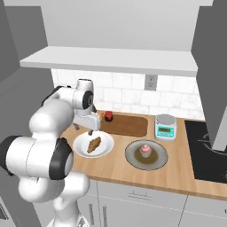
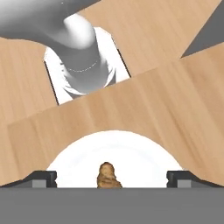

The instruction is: From the different types of pastries on the counter, select a croissant and place it on the cutting board. Then retrieve a jar of jam from the cabinet and place it alongside the croissant on the cutting board.

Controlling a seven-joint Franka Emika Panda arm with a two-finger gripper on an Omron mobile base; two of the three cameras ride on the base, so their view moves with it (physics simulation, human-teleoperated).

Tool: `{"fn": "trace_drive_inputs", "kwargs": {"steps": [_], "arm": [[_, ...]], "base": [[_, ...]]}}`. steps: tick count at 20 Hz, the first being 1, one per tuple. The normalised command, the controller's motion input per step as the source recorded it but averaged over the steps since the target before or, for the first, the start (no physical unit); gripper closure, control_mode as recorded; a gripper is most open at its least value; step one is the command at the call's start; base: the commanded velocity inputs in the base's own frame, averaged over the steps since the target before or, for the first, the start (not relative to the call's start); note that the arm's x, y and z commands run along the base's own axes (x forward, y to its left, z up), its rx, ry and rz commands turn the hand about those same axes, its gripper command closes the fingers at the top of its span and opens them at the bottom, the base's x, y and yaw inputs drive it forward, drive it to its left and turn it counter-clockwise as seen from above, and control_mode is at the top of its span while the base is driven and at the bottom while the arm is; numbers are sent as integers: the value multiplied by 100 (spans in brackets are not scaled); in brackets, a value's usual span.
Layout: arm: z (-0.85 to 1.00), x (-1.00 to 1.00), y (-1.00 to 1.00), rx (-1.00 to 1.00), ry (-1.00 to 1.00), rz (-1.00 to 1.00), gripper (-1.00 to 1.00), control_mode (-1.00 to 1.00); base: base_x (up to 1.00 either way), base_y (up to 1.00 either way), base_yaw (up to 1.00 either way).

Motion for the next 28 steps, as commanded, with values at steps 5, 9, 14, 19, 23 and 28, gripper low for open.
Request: {"fn": "trace_drive_inputs", "kwargs": {"steps": [5,9,14,19,23,28], "arm": [[-4,53,-15,0,0,10,-100,-100],[0,10,-31,0,0,10,-100,-100],[-13,6,-18,0,2,8,-100,-100],[-26,34,0,0,0,2,-100,-100],[-13,22,0,0,5,1,-100,-100],[-9,0,-2,1,10,2,-100,-100]], "base": [[0,0,0],[0,0,0],[0,0,0],[0,0,0],[0,0,0],[0,0,0]]}}
